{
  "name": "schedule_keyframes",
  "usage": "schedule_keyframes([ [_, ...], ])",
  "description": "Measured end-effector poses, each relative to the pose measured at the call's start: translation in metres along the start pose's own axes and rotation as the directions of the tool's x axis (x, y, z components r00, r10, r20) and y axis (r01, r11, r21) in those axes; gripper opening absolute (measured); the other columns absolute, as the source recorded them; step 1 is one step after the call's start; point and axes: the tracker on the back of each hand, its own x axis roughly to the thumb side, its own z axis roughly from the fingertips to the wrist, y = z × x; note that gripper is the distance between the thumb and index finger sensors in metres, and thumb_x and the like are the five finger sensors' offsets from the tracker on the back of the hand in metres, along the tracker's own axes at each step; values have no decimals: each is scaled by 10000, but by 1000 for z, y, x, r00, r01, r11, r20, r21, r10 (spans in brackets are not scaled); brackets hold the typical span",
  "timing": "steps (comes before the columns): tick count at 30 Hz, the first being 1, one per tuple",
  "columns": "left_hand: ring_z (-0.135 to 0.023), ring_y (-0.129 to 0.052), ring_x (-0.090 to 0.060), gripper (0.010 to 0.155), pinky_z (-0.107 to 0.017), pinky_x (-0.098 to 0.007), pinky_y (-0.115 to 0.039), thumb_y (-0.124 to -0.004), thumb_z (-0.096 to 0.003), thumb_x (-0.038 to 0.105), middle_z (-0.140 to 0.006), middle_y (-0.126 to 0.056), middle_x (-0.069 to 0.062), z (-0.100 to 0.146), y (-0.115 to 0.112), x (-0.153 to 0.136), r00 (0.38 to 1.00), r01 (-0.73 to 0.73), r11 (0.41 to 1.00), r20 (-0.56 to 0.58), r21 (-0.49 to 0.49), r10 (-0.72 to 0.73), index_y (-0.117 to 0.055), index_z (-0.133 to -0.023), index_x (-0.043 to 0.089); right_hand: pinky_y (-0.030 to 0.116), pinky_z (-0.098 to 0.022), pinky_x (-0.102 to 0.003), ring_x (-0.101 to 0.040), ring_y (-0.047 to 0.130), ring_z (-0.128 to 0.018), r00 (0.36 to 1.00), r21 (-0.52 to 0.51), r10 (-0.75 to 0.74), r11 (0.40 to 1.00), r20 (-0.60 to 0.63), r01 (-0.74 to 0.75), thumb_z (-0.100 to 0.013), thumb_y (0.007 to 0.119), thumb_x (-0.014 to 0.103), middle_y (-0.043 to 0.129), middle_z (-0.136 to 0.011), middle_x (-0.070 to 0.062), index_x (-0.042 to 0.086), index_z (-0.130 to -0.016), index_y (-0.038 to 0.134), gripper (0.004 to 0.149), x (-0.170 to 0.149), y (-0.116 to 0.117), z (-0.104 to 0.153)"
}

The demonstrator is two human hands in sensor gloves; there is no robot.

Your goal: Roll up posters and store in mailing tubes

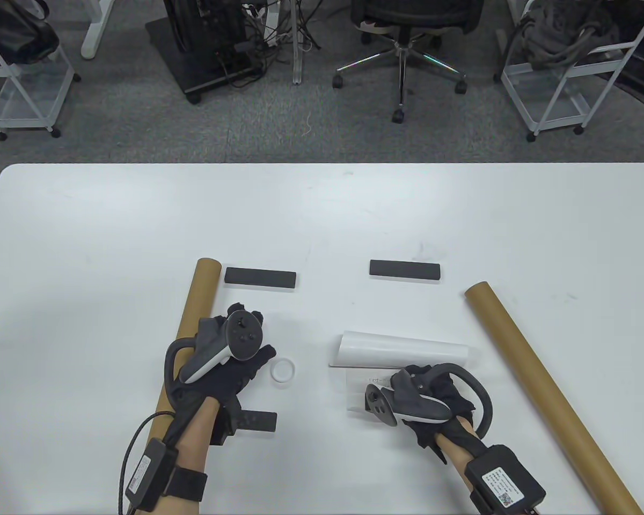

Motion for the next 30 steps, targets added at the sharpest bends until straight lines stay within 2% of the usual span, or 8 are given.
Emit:
schedule_keyframes([
  [11,-1201,-505,-460,750,-842,-663,-483,-597,-563,588,-1338,-327,-97,0,0,-1,1000,5,1000,1,7,-5,-417,-1227,289,719,-671,-594,-316,907,-792,1000,5,-22,1000,17,22,-375,851,429,799,-917,-85,171,-953,638,668,-4,-6,0],
  [15,-1201,-505,-463,755,-841,-664,-485,-610,-562,587,-1338,-327,-99,-1,0,0,1000,5,1000,2,5,-5,-418,-1228,287,713,-671,-600,-322,900,-792,998,-15,-58,998,-1,58,-380,848,426,794,-920,-92,165,-958,633,670,-12,-16,3],
  [22,-1201,-508,-460,756,-841,-664,-485,-614,-561,586,-1339,-329,-96,-1,0,0,1000,9,1000,0,3,-9,-417,-1227,289,706,-671,-607,-329,896,-794,999,-22,-39,999,-37,38,-384,847,418,792,-924,-97,161,-961,633,668,-22,-36,9],
  [30,-1201,-508,-461,753,-841,-664,-485,-611,-561,586,-1338,-327,-97,-1,0,0,1000,10,1000,1,8,-10,-418,-1226,290,705,-671,-607,-333,893,-798,997,-20,-65,998,-48,65,-389,843,417,789,-929,-100,160,-966,631,666,-28,-45,15],
])
